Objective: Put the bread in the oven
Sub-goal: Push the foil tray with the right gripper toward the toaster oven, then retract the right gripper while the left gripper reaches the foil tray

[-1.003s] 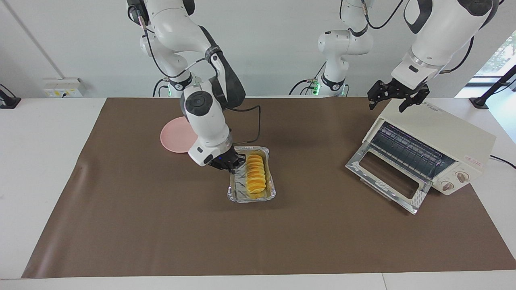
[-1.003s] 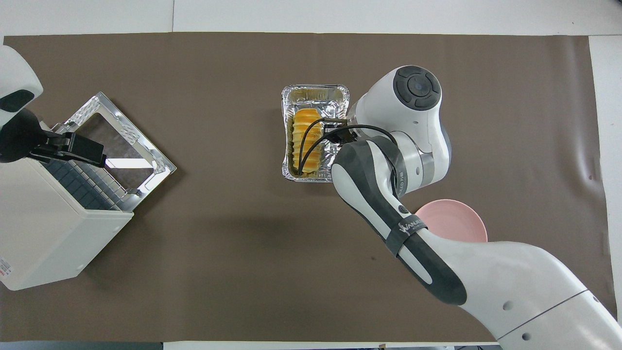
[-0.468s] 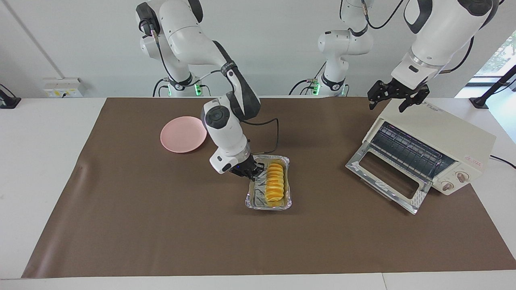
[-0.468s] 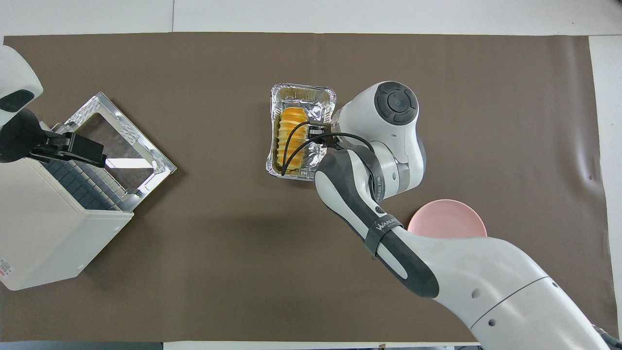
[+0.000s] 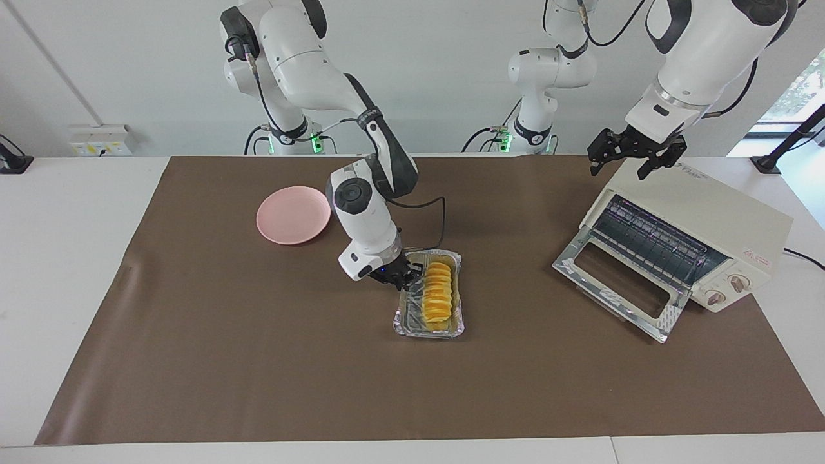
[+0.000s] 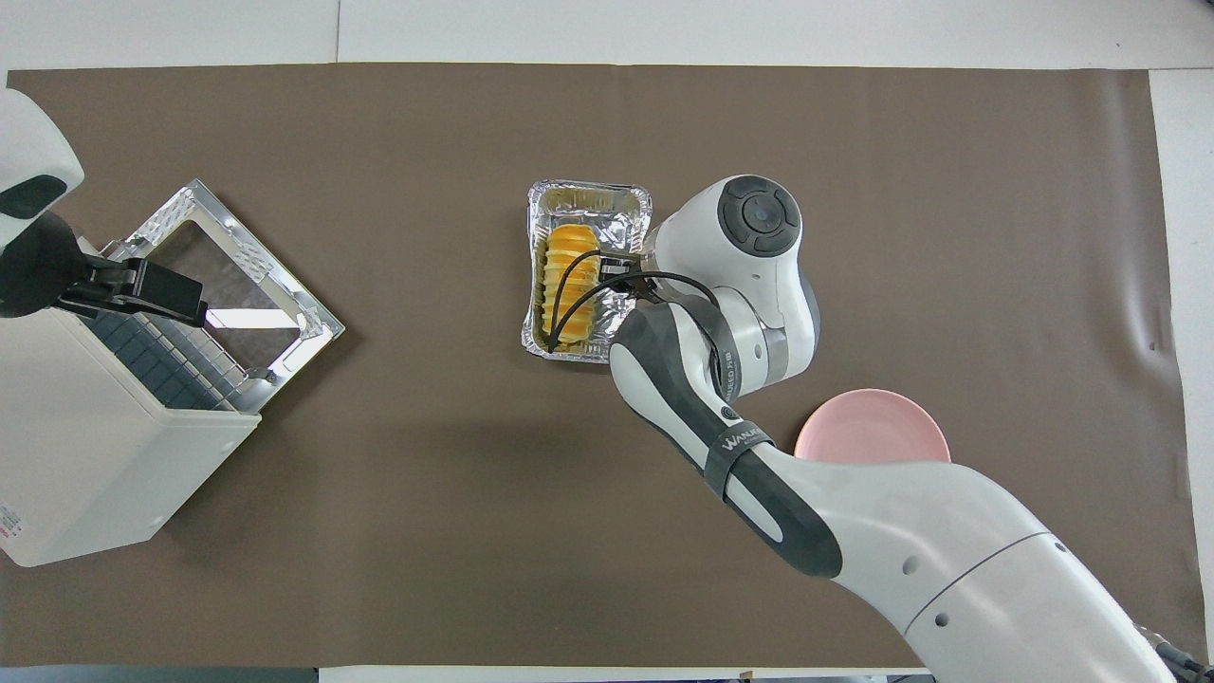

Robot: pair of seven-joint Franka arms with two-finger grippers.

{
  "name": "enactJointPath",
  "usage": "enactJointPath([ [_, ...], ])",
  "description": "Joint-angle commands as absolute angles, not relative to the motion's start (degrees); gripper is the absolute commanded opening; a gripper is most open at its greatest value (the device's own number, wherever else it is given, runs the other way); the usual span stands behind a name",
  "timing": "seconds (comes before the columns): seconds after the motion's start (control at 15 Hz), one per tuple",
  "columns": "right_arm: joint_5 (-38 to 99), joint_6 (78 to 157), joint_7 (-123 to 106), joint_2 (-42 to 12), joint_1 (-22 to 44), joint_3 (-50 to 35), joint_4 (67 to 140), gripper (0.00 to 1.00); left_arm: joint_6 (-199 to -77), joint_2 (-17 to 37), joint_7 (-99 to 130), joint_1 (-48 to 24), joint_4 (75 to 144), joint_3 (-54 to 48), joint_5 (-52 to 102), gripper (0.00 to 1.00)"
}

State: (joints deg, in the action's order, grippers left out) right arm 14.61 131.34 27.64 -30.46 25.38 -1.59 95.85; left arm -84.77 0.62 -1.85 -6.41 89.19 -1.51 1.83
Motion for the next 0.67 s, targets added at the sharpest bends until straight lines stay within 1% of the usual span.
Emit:
enactJointPath([
  [0.0, 10.31, 120.19, 27.86, -28.05, 23.83, -0.79, 90.12, 0.96, -85.34, -0.44, -2.20, -5.89, 90.09, -1.85, 1.05, 1.00],
  [0.07, 8.98, 117.01, 27.43, -26.82, 22.51, -0.53, 88.35, 1.00, -84.99, -0.44, -2.28, -5.89, 90.09, -1.85, 1.05, 1.00],
  [0.13, 8.79, 114.46, 26.73, -25.41, 20.85, -0.53, 87.03, 1.00, -84.73, -0.44, -2.29, -5.89, 90.09, -1.85, 1.05, 1.00],
  [0.27, 8.62, 111.81, 25.40, -21.73, 18.38, -0.35, 87.01, 1.00, -84.99, -0.44, -2.29, -5.89, 90.09, -1.85, 1.05, 1.00],
  [0.4, 6.26, 106.99, 23.92, -17.25, 14.61, -0.26, 87.10, 1.00, -84.90, -0.44, -2.11, -5.89, 90.09, -1.93, 1.05, 1.00],
  [0.6, 4.75, 99.87, 15.06, -10.83, 8.90, -0.18, 87.63, 1.00, -84.73, -0.79, -2.20, -6.51, 90.09, -2.29, 1.05, 1.00],
])
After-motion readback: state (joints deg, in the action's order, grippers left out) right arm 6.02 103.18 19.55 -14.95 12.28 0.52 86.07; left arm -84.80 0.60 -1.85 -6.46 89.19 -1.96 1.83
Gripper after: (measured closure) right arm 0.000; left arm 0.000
